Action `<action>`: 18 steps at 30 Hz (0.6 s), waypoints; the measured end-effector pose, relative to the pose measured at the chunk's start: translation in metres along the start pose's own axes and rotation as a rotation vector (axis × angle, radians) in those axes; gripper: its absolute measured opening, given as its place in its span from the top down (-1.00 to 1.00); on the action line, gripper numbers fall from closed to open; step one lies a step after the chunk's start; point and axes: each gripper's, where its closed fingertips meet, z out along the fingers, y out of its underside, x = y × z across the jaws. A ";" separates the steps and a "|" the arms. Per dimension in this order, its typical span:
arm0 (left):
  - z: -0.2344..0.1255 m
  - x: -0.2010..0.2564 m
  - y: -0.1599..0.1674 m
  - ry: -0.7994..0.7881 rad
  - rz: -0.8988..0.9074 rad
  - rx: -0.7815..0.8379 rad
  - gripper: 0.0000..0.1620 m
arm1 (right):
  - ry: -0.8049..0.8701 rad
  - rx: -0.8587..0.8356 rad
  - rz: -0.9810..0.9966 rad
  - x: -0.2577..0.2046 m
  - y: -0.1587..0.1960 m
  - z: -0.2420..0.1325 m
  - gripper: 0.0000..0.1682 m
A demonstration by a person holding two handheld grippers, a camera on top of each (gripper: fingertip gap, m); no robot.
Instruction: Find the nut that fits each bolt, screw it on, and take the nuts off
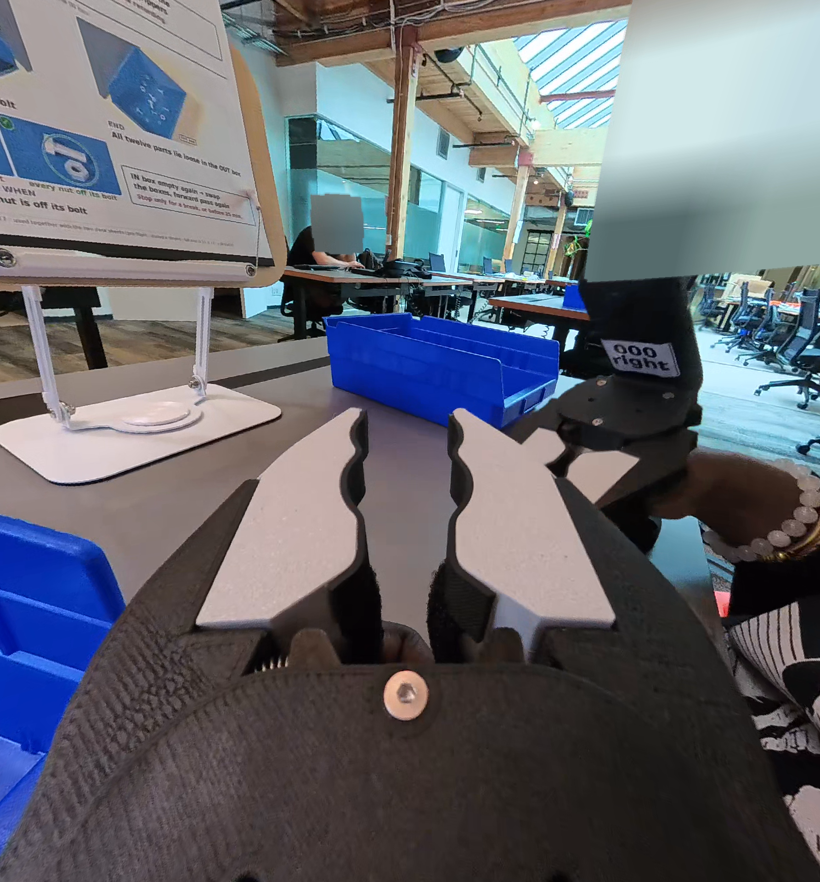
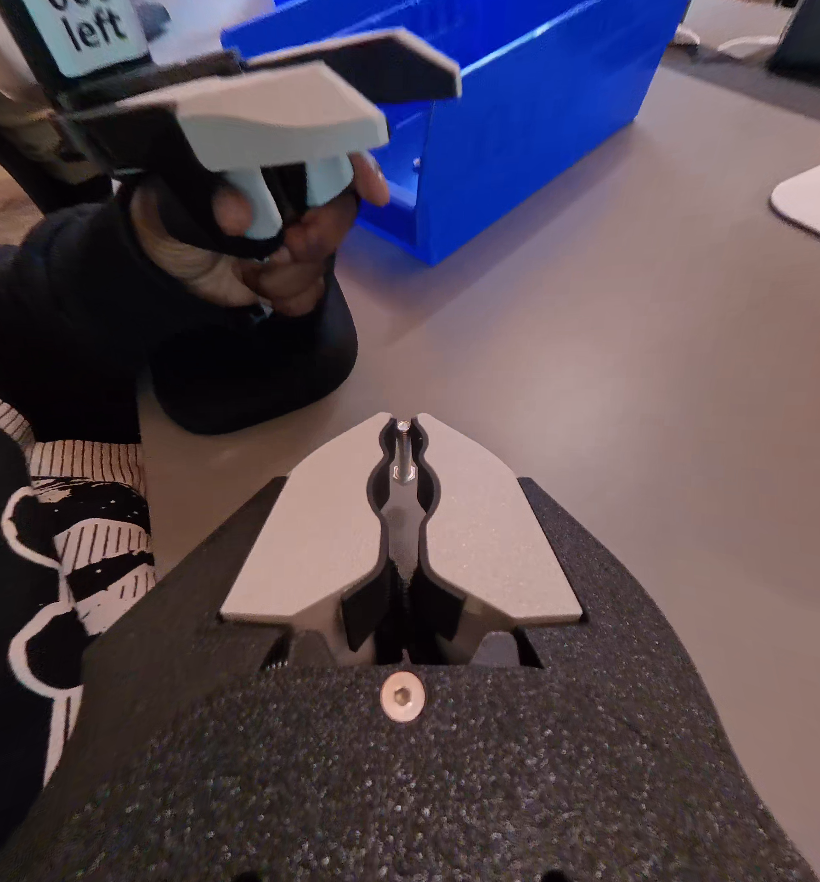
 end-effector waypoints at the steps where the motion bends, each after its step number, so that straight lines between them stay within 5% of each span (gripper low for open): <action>1: 0.000 0.000 -0.001 -0.002 -0.004 0.004 0.61 | 0.004 -0.014 0.002 0.000 0.002 0.002 0.93; 18: -0.003 -0.002 -0.002 -0.004 -0.008 0.006 0.61 | 0.011 -0.102 -0.023 -0.001 0.014 0.011 0.91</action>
